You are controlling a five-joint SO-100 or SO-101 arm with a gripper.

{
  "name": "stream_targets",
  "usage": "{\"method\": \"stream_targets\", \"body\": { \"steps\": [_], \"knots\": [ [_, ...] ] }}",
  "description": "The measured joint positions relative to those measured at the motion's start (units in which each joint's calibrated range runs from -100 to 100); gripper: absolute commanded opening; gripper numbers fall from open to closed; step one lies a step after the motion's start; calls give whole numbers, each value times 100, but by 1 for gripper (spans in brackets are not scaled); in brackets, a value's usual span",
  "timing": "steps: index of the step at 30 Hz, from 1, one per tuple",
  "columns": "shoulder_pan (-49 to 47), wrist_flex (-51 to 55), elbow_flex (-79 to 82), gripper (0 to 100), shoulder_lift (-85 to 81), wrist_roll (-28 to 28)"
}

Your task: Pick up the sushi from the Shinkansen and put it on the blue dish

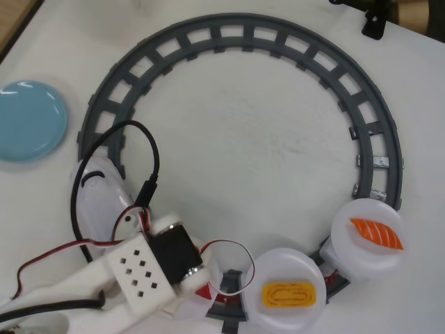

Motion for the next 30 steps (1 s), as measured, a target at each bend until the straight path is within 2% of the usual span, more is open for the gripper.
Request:
{"method": "stream_targets", "body": {
  "steps": [2, 12, 20, 30],
  "knots": [
    [-33, -134, 247, 3, 0, -5],
    [-204, -42, 183, 3, -76, -191],
    [-948, 294, -247, 3, -1248, -181],
    [-3188, 294, 732, 3, -3408, -181]
  ]
}}
